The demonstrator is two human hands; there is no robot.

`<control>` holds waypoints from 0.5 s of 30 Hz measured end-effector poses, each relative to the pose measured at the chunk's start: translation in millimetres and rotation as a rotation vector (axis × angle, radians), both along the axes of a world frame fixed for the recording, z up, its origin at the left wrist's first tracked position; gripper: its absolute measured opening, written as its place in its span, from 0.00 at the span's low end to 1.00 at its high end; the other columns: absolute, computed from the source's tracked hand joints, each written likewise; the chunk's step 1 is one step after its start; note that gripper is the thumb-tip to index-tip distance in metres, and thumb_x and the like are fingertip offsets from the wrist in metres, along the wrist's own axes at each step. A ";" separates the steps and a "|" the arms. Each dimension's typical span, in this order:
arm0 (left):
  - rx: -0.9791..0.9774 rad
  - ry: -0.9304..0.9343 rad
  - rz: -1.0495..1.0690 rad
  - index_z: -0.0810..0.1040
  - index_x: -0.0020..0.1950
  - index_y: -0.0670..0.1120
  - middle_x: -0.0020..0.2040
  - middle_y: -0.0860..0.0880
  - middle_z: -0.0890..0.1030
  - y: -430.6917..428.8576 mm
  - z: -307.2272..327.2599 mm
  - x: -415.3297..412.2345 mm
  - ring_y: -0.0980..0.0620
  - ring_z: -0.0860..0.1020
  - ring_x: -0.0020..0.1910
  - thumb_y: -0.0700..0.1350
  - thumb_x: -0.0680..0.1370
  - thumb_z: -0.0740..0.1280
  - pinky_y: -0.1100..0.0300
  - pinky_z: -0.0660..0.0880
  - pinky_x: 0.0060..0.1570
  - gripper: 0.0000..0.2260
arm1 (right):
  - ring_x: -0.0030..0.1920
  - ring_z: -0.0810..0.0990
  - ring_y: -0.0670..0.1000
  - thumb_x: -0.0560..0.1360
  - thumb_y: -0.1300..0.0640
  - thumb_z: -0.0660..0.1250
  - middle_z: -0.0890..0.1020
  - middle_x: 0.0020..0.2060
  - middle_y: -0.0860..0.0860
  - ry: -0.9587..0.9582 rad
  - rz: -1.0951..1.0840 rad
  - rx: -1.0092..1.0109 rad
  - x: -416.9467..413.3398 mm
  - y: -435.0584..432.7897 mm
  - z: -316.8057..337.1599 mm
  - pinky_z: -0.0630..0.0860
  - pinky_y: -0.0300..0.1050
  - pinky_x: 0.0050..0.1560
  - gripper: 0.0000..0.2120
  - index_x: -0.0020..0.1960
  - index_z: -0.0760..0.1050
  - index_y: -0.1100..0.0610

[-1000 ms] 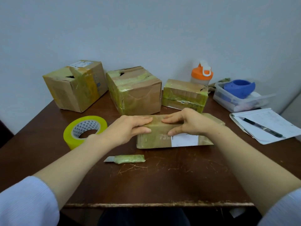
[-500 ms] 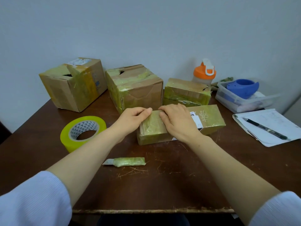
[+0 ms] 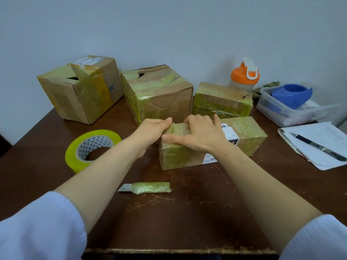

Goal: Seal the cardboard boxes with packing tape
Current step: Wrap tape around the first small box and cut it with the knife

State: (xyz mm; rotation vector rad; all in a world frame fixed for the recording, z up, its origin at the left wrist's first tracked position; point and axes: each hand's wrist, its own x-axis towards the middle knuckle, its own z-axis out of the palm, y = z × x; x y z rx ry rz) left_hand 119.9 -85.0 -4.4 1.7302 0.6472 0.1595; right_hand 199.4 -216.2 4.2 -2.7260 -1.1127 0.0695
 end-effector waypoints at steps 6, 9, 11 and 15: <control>-0.031 -0.015 0.007 0.83 0.38 0.50 0.36 0.55 0.84 2.8 -2.7 1.9 0.58 0.80 0.43 0.55 0.77 0.66 0.63 0.73 0.39 0.13 | 0.64 0.70 0.55 0.73 0.31 0.53 0.77 0.58 0.51 0.016 -0.010 0.077 5.6 4.0 -3.0 0.50 0.56 0.72 0.28 0.58 0.73 0.52; -0.070 0.034 0.002 0.83 0.42 0.53 0.41 0.58 0.83 5.6 -1.8 2.2 0.57 0.78 0.46 0.59 0.76 0.64 0.58 0.73 0.45 0.12 | 0.63 0.71 0.56 0.78 0.38 0.51 0.78 0.57 0.51 -0.034 -0.017 0.106 5.2 4.2 -6.7 0.51 0.55 0.73 0.22 0.57 0.74 0.52; -0.081 0.087 -0.005 0.82 0.50 0.55 0.51 0.56 0.81 6.4 -1.5 2.0 0.54 0.77 0.53 0.63 0.75 0.63 0.51 0.71 0.56 0.15 | 0.63 0.71 0.56 0.78 0.38 0.48 0.78 0.56 0.51 -0.052 -0.020 0.125 3.1 3.5 -8.2 0.51 0.56 0.73 0.25 0.56 0.75 0.53; -0.080 0.103 0.027 0.80 0.59 0.52 0.56 0.51 0.81 5.2 -0.7 2.6 0.51 0.78 0.53 0.59 0.77 0.63 0.51 0.74 0.53 0.17 | 0.64 0.70 0.57 0.58 0.17 0.42 0.77 0.58 0.52 -0.049 0.006 0.012 -1.3 2.8 -4.5 0.54 0.60 0.71 0.50 0.57 0.73 0.54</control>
